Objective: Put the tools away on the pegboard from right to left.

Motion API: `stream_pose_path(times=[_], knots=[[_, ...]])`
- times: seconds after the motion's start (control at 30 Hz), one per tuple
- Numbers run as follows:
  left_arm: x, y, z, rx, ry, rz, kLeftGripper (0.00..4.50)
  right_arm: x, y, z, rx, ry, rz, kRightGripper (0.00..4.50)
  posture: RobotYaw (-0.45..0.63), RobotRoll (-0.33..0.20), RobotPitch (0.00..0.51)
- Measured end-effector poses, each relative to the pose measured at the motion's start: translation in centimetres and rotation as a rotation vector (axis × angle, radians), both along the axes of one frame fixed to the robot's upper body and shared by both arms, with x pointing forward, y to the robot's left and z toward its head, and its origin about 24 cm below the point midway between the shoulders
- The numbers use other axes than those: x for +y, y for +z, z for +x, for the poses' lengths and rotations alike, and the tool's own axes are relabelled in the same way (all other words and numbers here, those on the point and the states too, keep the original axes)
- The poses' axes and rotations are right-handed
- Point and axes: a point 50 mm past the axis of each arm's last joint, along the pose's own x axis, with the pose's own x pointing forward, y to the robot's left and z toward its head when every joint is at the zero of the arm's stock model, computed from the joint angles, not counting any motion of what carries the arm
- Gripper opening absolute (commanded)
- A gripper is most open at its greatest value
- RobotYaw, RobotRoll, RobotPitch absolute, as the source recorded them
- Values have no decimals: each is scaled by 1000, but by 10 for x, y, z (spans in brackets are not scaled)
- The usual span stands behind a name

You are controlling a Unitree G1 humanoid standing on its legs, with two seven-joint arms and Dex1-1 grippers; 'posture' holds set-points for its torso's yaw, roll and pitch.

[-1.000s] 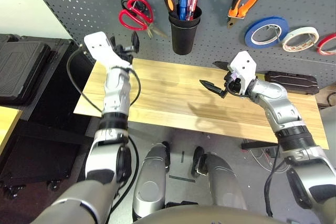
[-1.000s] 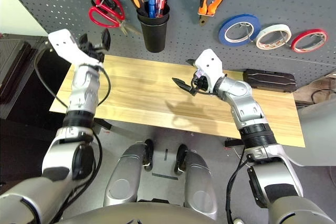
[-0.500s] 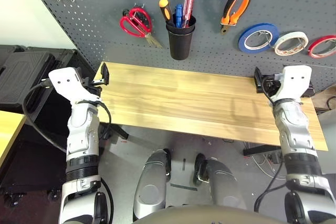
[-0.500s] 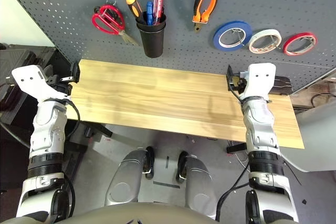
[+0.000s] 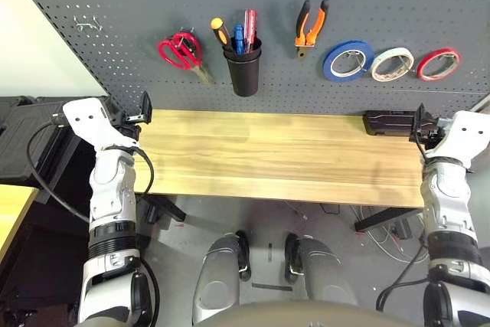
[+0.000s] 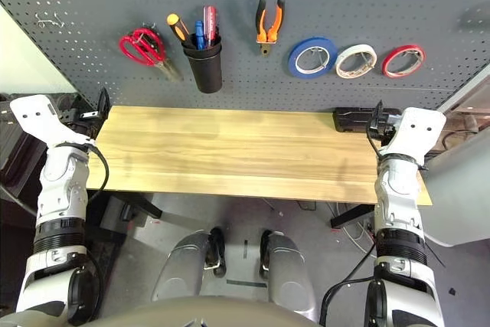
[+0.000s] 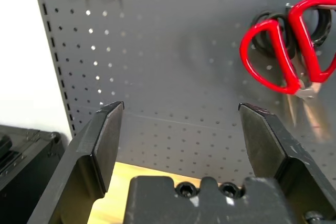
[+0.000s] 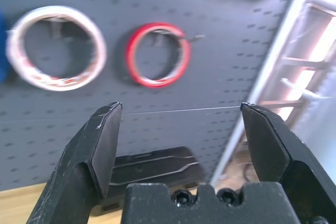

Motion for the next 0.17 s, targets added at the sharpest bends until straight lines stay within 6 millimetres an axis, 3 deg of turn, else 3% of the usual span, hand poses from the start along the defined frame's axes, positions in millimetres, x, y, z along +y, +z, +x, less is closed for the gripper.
stream_pose_path(times=[0.17], knots=[[2,-4,-2,14,6,-3,4475,-4,-3,-1,10,-13,11,4500,33,0,112]])
